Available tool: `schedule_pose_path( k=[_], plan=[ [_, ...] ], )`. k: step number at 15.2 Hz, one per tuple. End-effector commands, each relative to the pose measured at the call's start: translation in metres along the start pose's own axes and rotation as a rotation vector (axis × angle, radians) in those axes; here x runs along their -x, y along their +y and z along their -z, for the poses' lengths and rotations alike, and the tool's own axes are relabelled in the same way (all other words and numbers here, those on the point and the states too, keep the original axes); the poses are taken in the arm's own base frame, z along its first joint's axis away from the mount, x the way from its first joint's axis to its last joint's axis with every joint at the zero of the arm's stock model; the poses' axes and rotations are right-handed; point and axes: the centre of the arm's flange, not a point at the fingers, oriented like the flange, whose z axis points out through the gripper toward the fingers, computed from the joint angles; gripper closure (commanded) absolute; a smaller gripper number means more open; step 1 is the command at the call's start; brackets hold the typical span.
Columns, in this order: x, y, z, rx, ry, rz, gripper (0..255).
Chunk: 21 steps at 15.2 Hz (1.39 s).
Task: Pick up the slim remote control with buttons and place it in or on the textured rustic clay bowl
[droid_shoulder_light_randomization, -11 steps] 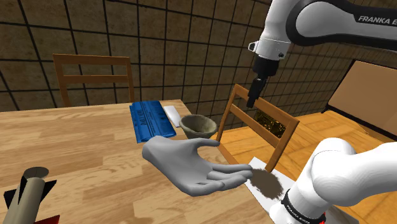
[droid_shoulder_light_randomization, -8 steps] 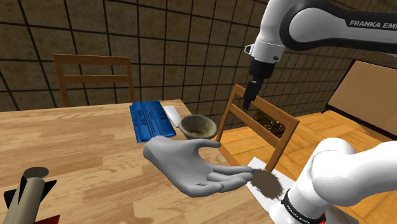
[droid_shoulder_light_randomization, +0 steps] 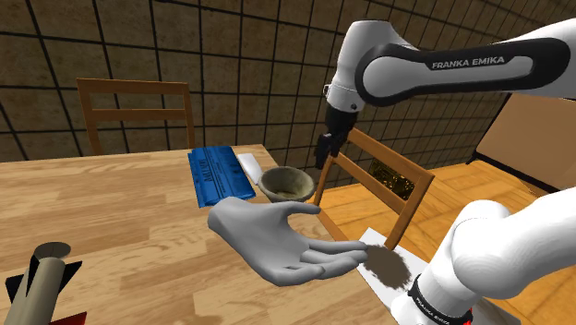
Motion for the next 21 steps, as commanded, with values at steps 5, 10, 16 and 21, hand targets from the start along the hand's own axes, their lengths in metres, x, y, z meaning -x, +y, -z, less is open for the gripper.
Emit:
schedule_pose_path(
  k=[5, 10, 16, 21],
  plan=[
    [-0.058, -0.014, -0.052, 0.015, 0.037, -0.055, 0],
    [-0.106, -0.022, -0.093, 0.029, 0.066, -0.1, 0],
    [-0.165, -0.028, -0.139, 0.044, 0.101, -0.153, 0],
    [-0.176, -0.027, -0.166, 0.047, 0.106, -0.161, 0]
  ],
)
